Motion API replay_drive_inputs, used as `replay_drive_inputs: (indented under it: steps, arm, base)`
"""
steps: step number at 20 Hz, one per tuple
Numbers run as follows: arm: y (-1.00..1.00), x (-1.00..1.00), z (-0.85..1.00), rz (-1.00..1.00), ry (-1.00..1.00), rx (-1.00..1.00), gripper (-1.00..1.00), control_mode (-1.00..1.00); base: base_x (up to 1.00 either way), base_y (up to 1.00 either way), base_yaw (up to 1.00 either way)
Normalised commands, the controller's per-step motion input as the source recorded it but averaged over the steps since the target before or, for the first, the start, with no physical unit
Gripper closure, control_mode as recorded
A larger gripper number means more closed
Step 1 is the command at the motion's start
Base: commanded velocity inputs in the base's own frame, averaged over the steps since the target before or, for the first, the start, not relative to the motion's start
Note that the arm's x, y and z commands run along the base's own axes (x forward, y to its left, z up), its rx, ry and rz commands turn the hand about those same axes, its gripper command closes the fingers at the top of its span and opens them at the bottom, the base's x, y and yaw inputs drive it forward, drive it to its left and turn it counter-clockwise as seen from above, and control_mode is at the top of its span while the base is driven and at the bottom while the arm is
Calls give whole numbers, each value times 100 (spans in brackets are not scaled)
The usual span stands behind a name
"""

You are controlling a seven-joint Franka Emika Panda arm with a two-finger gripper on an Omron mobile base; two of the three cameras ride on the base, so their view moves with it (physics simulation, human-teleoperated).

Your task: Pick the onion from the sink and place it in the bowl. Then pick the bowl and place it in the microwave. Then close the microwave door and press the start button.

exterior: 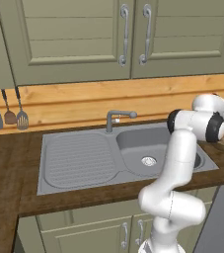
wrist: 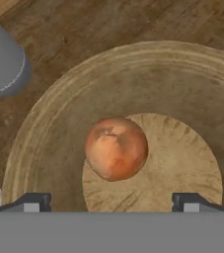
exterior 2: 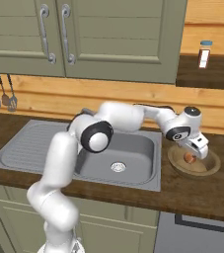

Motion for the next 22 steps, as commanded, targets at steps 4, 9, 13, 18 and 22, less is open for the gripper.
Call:
replay_drive_inputs:
  steps: [4,9,13,18,22]
  arm:
    - [68,-48,44,6,6,-7,-100,-100]
    - [47,-20,23,15,13,-12,-100,-100]
    - [31,0,0,23,16,-12,-100,-100]
    - [4,18,0,21,18,-2,-100,-100]
    - [0,42,-5,19,28,0,-100,-100]
  base:
    - [0,0,0]
    - [0,0,0]
    - [0,0,0]
    - [0,0,0]
    - [0,0,0]
